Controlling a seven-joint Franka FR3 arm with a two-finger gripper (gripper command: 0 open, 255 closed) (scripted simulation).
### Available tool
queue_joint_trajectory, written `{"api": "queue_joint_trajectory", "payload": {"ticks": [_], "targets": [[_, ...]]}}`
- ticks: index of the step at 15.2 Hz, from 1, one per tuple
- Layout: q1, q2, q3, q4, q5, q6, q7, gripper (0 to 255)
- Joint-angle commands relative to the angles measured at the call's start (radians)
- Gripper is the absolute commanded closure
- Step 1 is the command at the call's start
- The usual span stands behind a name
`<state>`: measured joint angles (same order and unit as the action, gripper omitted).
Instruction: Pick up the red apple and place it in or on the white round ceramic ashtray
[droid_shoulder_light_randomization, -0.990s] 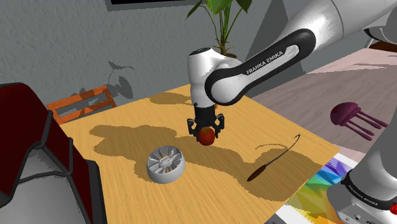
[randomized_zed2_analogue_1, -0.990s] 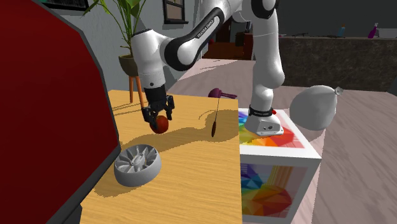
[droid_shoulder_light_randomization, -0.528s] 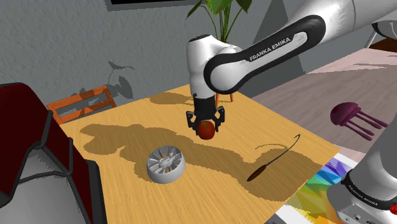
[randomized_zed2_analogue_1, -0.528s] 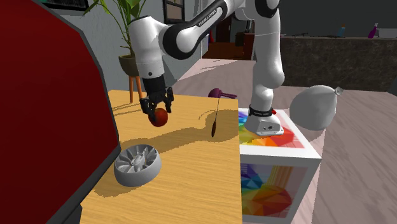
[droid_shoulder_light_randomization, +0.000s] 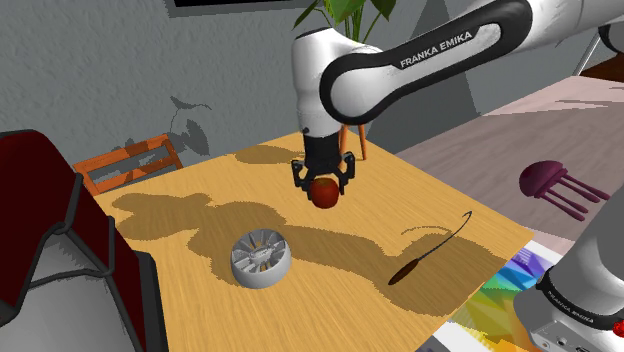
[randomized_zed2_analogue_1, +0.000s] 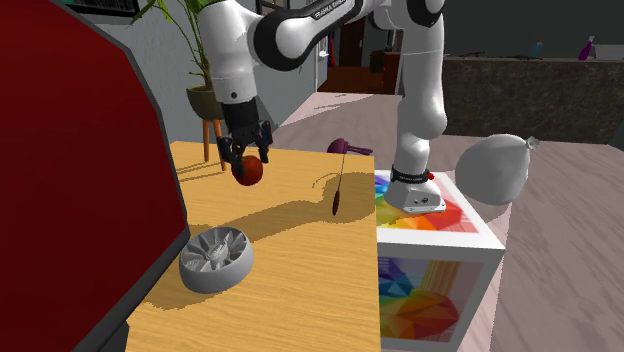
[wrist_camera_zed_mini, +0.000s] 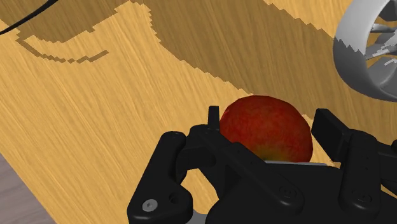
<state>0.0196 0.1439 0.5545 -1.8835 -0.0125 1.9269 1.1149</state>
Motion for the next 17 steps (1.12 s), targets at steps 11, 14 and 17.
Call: {"api": "queue_joint_trajectory", "payload": {"ticks": [11,14,17], "targets": [[0.117,0.168,0.036,0.281,-0.087,-0.134,0.158,255],[0.195,0.272,0.039,0.424,-0.139,-0.185,0.229,255],[0.288,0.388,0.033,0.599,-0.191,-0.251,0.287,255]]}}
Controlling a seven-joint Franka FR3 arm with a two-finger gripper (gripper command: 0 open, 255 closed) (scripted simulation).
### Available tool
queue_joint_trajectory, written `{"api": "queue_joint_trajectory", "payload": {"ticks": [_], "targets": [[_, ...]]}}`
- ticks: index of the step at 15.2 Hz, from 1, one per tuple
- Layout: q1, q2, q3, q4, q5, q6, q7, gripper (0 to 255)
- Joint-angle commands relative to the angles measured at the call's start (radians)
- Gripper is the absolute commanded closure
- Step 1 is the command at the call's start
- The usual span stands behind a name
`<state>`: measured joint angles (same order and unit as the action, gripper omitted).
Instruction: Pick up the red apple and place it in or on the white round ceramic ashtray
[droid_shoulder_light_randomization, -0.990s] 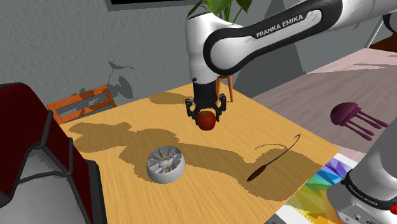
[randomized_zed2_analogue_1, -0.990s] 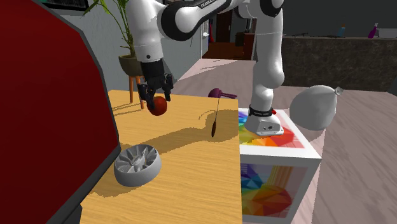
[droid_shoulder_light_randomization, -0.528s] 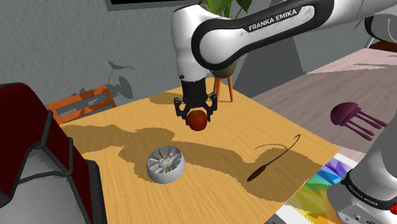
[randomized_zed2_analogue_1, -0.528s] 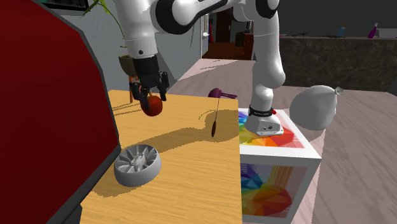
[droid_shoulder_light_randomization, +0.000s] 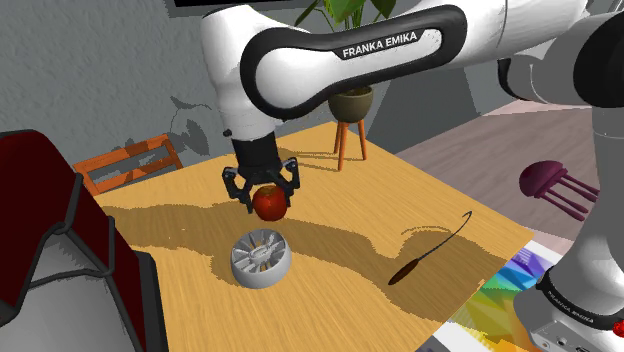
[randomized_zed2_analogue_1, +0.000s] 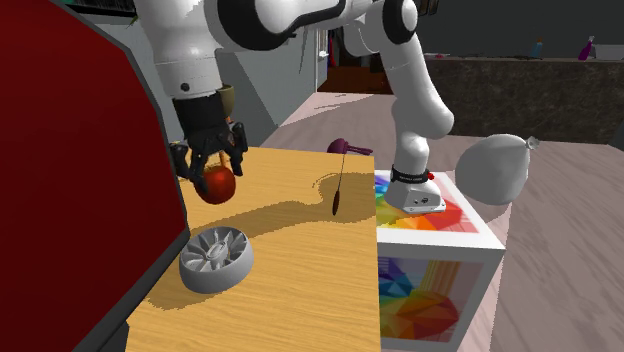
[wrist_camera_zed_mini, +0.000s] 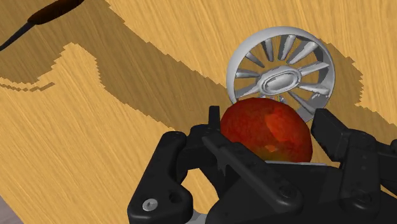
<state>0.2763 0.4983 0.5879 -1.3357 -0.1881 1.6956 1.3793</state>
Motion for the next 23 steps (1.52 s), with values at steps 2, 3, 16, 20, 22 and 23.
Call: {"api": "queue_joint_trajectory", "payload": {"ticks": [2,3,16,20,22,23], "targets": [[0.132,0.157,-0.014,0.257,-0.064,-0.102,0.063,255],[0.129,0.155,-0.016,0.239,-0.062,-0.086,0.063,255],[0.097,0.159,-0.022,0.063,-0.068,0.086,0.07,255],[0.094,0.165,-0.025,0.04,-0.071,0.114,0.071,255],[0.094,0.165,-0.025,0.04,-0.071,0.114,0.071,255],[0.094,0.165,-0.025,0.04,-0.071,0.114,0.071,255]]}}
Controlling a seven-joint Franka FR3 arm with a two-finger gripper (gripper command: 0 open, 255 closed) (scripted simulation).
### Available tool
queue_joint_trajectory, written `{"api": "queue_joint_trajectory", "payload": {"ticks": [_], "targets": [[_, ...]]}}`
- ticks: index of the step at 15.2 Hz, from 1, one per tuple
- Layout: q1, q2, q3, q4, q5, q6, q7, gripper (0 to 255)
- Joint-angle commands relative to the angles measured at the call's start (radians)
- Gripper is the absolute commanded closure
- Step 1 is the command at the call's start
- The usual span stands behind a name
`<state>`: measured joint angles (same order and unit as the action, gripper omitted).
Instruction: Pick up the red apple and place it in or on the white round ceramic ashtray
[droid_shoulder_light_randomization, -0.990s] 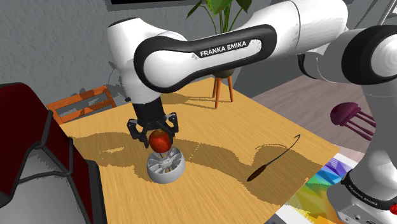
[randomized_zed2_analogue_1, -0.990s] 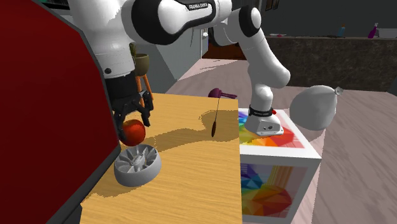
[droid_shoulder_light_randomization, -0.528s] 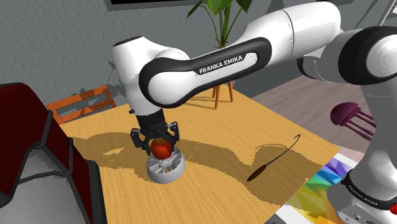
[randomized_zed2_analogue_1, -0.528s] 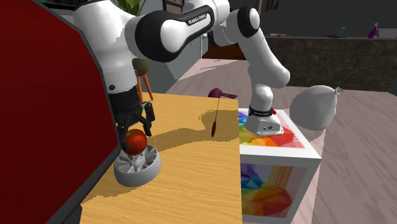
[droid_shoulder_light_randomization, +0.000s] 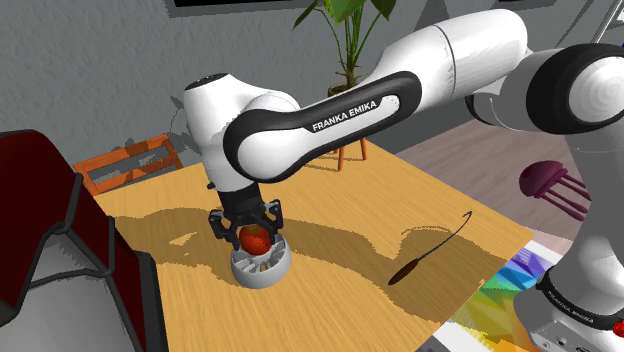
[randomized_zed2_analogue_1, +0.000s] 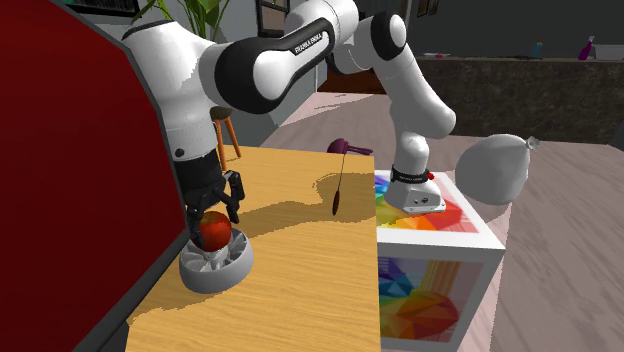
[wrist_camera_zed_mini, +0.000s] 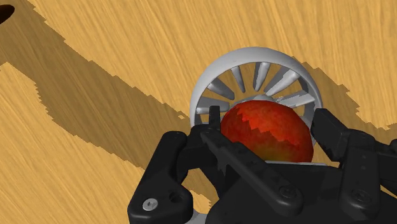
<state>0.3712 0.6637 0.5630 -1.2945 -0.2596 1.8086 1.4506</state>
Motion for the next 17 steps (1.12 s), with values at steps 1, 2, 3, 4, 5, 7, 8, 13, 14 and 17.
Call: {"api": "queue_joint_trajectory", "payload": {"ticks": [1,2,3,4,5,7,8,13,14,17], "targets": [[0.0,-0.001,0.0,-0.001,0.0,0.001,0.0,255],[0.0,-0.001,0.0,-0.001,0.0,0.001,0.0,255],[0.0,-0.001,0.0,-0.001,0.0,0.001,0.0,255],[0.0,-0.001,0.0,-0.001,0.0,0.001,0.0,0],[0.0,-0.001,0.0,-0.001,0.0,0.001,0.0,0],[0.0,-0.001,0.0,-0.001,0.0,0.001,0.0,0],[0.0,-0.001,0.0,-0.001,0.0,0.001,0.0,0],[0.02,-0.001,0.003,0.132,0.006,-0.127,-0.012,0],[0.02,-0.001,0.003,0.132,0.006,-0.127,-0.012,0],[0.02,-0.001,0.003,0.132,0.006,-0.127,-0.012,0]]}}
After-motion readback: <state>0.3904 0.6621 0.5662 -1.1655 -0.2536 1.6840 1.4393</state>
